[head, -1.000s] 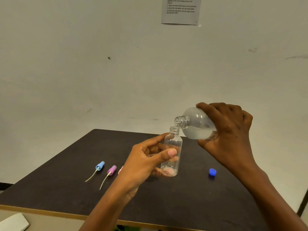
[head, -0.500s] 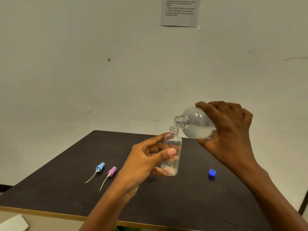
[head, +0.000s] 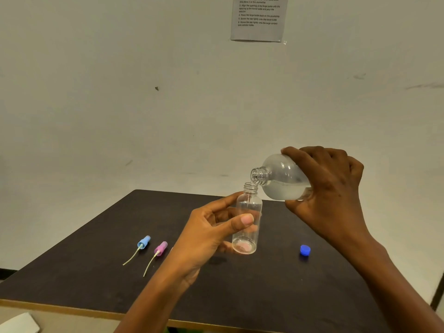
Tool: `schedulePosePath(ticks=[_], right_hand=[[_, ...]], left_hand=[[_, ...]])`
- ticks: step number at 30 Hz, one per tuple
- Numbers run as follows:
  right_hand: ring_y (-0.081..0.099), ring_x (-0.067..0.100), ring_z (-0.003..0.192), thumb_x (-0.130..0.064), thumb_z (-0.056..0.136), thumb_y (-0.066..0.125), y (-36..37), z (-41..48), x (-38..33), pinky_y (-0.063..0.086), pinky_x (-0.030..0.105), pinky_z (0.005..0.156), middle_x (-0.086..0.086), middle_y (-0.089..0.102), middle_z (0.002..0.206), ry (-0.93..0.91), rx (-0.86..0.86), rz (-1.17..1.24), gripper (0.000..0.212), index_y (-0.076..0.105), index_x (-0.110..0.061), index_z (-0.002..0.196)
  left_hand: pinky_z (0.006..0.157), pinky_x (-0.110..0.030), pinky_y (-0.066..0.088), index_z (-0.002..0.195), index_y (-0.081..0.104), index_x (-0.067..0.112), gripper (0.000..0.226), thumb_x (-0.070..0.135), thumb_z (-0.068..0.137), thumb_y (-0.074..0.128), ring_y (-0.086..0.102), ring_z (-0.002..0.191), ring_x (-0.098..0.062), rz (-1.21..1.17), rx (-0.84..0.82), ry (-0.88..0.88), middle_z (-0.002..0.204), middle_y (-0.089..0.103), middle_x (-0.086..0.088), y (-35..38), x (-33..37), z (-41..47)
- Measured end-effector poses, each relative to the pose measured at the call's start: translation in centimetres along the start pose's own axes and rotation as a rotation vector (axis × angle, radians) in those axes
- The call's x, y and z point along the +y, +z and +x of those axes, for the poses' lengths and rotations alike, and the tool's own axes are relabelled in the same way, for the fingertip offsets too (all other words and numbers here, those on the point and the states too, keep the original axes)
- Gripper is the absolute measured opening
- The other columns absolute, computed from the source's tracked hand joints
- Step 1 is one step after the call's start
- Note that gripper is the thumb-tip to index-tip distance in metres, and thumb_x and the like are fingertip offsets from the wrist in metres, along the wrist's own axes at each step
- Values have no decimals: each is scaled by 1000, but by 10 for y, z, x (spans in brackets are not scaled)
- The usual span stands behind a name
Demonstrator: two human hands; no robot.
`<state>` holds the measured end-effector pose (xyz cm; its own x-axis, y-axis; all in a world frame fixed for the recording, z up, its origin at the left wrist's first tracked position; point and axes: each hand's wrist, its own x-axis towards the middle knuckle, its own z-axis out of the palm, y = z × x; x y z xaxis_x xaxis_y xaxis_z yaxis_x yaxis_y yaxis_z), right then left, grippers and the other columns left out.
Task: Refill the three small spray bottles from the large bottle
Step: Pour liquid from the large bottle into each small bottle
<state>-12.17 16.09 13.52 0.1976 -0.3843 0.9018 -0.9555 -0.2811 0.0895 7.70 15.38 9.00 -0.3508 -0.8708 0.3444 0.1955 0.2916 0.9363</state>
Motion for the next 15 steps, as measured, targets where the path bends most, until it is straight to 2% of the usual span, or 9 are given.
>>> schedulePosePath(ticks=[15], right_hand=[[37,23,104,-12,51,82,0,-1,1,28,43,83,7,58,109,-2,0,2,81,43,-28,121]], left_hand=[[62,-28,59,103,61,36,47,28,58,70,72,90,-12,-4,-5,5,97,75,7,1,0,1]])
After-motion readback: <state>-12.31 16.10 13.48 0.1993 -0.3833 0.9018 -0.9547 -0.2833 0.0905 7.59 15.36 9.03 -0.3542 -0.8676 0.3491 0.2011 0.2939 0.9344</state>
